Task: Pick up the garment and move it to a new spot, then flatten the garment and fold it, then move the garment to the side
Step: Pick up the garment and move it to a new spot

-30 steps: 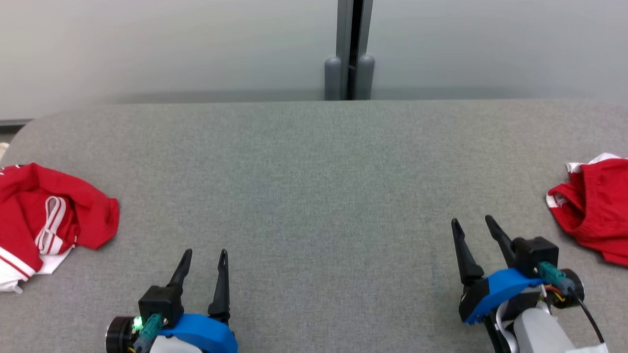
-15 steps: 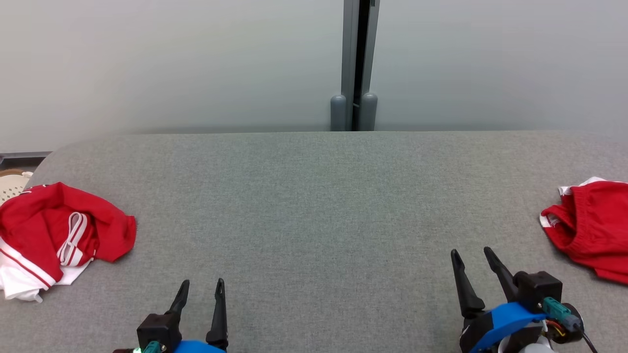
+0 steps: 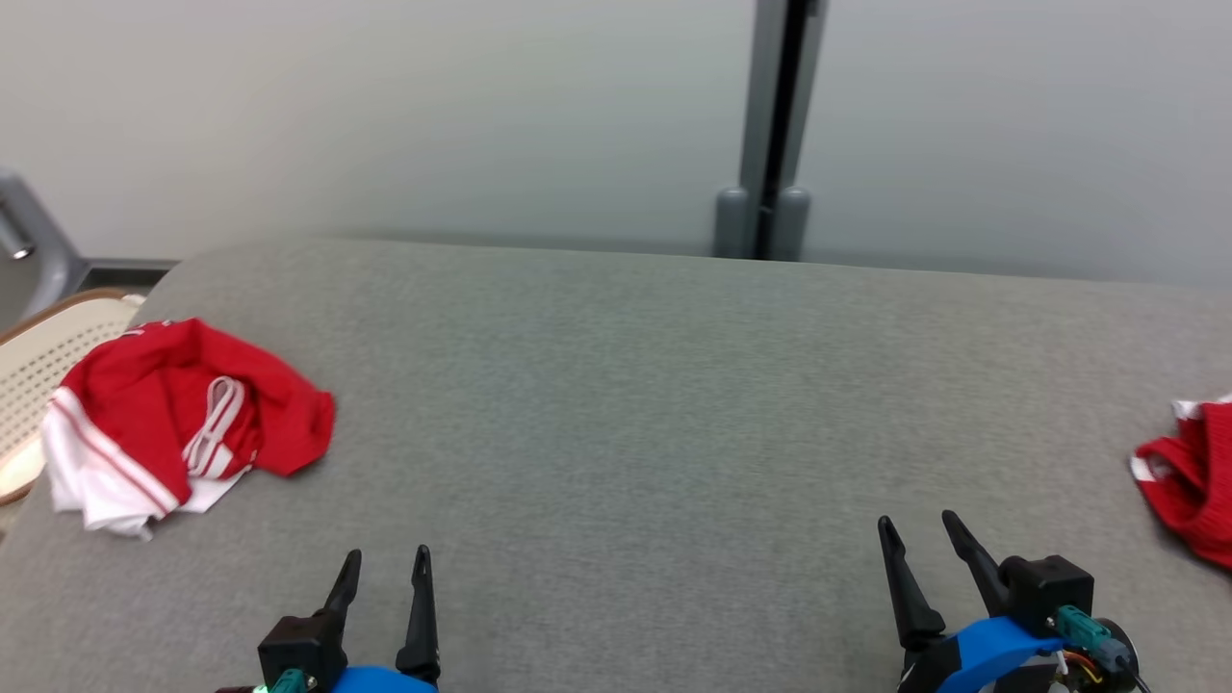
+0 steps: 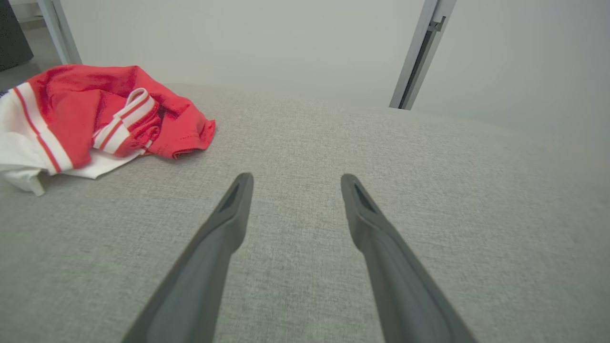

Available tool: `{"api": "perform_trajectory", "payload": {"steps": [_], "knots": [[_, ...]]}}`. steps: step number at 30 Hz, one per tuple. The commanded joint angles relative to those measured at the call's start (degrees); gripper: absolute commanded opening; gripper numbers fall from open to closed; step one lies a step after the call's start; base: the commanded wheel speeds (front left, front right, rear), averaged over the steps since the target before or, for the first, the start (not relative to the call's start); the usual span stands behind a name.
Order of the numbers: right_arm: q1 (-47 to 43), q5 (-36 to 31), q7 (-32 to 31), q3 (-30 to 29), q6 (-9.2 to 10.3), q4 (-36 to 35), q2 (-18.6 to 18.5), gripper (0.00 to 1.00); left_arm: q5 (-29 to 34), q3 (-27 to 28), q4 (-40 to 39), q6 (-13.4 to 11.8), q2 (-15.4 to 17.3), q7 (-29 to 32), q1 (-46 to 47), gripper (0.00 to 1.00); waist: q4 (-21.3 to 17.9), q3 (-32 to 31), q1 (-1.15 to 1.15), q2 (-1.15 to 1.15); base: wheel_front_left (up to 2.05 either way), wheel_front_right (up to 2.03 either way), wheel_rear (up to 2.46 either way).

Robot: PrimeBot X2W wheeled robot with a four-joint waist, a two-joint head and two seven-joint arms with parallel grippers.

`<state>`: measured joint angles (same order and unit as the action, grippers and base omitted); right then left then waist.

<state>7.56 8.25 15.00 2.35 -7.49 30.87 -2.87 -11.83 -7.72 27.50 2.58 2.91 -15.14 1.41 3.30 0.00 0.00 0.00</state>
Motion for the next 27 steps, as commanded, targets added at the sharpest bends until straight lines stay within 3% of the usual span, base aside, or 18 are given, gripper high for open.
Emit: {"api": "perform_trajectory", "payload": {"steps": [1,14,20,27], "knots": [[-0.85,0.03,0.23,0.18,0.00,-0.15,-0.11,1.00,-0.39,0.45,0.06,-0.29,0.01,-0.01,1.02,1.00,2.54,1.58,0.00,0.00,0.00,0.00,0.00],[2.77,-0.26,0.23,3.48,0.00,0.42,-0.14,1.00,-2.38,7.32,-0.48,-2.07,-0.03,-0.01,0.63,1.00,16.60,5.54,0.00,0.00,0.00,0.00,0.00],[3.72,-0.27,0.23,4.36,0.01,0.53,-0.14,1.00,-3.15,11.09,-2.04,-2.31,-0.01,-0.01,1.20,1.00,18.44,6.63,0.00,0.00,0.00,0.00,0.00],[5.41,-1.82,0.23,4.24,0.01,0.31,-0.15,1.00,-4.35,16.81,-2.48,0.86,-0.04,0.00,7.38,1.00,17.06,10.46,0.00,0.00,0.00,0.00,0.00]]}}
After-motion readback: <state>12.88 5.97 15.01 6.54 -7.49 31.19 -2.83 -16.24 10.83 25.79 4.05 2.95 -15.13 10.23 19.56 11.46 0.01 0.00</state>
